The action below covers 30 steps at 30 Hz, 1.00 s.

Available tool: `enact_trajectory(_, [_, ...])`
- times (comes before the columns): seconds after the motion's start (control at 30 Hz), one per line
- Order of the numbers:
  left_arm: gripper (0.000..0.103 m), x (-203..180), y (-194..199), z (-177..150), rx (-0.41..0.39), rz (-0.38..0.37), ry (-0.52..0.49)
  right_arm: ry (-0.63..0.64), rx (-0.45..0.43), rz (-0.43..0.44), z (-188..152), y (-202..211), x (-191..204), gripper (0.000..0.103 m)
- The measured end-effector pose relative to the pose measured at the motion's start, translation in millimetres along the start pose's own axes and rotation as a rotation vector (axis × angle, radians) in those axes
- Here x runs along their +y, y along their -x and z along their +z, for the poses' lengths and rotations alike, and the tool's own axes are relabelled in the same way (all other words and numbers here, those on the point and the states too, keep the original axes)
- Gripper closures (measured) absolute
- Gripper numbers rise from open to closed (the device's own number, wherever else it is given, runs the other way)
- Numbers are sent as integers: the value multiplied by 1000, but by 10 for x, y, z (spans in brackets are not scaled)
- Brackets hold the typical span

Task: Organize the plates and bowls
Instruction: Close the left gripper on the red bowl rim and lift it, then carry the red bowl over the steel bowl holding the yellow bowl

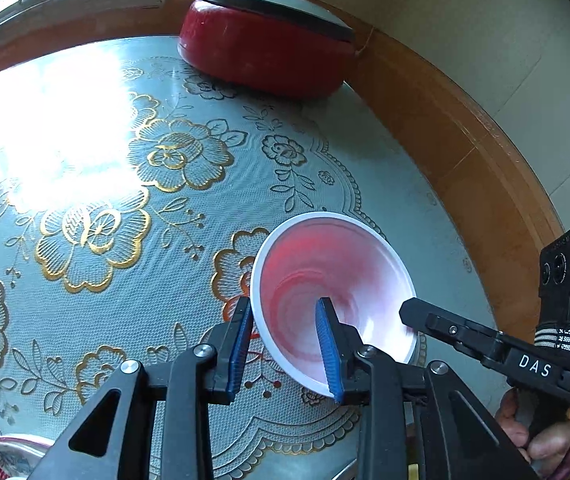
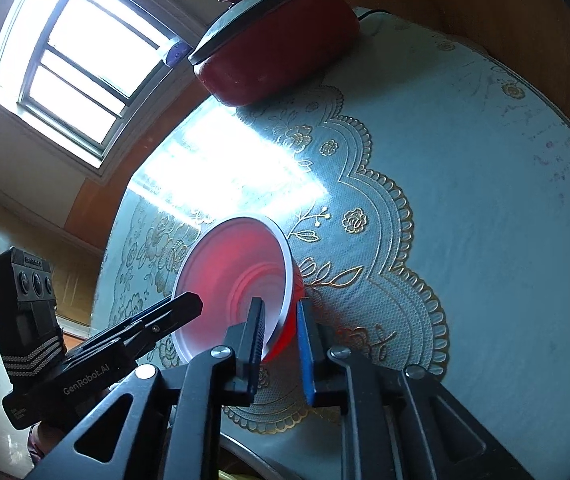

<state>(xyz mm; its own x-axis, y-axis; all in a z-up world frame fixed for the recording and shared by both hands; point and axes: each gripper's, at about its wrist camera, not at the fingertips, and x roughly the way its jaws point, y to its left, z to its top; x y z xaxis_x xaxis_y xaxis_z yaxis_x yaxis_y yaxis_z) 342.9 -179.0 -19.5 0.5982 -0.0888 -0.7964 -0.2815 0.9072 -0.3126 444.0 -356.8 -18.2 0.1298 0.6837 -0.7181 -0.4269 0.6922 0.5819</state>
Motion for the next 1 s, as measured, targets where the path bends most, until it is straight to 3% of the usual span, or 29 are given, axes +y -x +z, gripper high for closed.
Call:
enact_trajectory(0.07, [56, 22, 37, -31, -13, 10, 4, 0, -3, -5, -7, 14, -20, 88])
enact_trajectory(0.13, [56, 33, 30, -31, -13, 12, 9, -3, -3, -4, -11, 22, -32, 89])
enact_trajectory(0.2, [65, 16, 29, -37, -11, 6, 2, 0, -4, -3, -13, 28, -21, 89])
enact_trajectory(0.47, [80, -114, 48, -104, -31, 32, -66, -3, -2, -3, -20, 32, -20, 88])
enact_trajectory(1.0, [87, -181, 150, -180, -57, 48, -90, -12, -16, -6, -63, 53, -24, 89])
